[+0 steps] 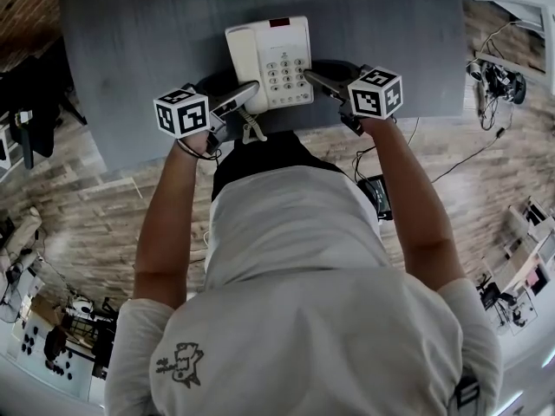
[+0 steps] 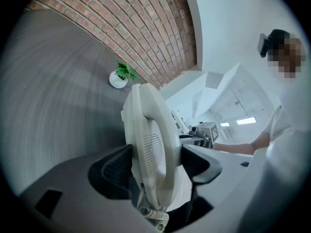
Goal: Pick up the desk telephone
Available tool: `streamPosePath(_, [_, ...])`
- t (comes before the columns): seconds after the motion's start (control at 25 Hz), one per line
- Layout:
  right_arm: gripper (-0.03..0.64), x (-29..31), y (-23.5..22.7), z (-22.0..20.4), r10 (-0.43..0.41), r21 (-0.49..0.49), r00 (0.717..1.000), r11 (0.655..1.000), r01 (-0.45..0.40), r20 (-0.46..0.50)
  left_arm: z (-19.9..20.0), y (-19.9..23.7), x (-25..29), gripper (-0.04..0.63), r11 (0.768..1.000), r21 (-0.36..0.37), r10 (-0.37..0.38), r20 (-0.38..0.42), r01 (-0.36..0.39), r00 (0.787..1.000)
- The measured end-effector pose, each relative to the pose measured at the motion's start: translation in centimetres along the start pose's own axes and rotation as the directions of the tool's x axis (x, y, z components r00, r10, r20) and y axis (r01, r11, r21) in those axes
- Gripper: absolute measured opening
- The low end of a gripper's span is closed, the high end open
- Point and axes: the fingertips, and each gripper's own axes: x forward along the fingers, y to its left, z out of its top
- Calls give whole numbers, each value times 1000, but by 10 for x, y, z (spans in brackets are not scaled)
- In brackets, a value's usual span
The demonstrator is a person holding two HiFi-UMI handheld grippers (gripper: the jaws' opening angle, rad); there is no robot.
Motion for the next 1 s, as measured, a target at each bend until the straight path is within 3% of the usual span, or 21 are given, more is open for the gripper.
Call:
streamPosePath(0.48, [77,-37,35,28,3,-48,995,999,1,98,19,-46,-16,331,999,45,-28,54,25,998])
streamPosePath(1.0, [74,-91,78,50,7,-120,982,993,16,187,37,-114,-33,331,990,141,-38,93,24,995])
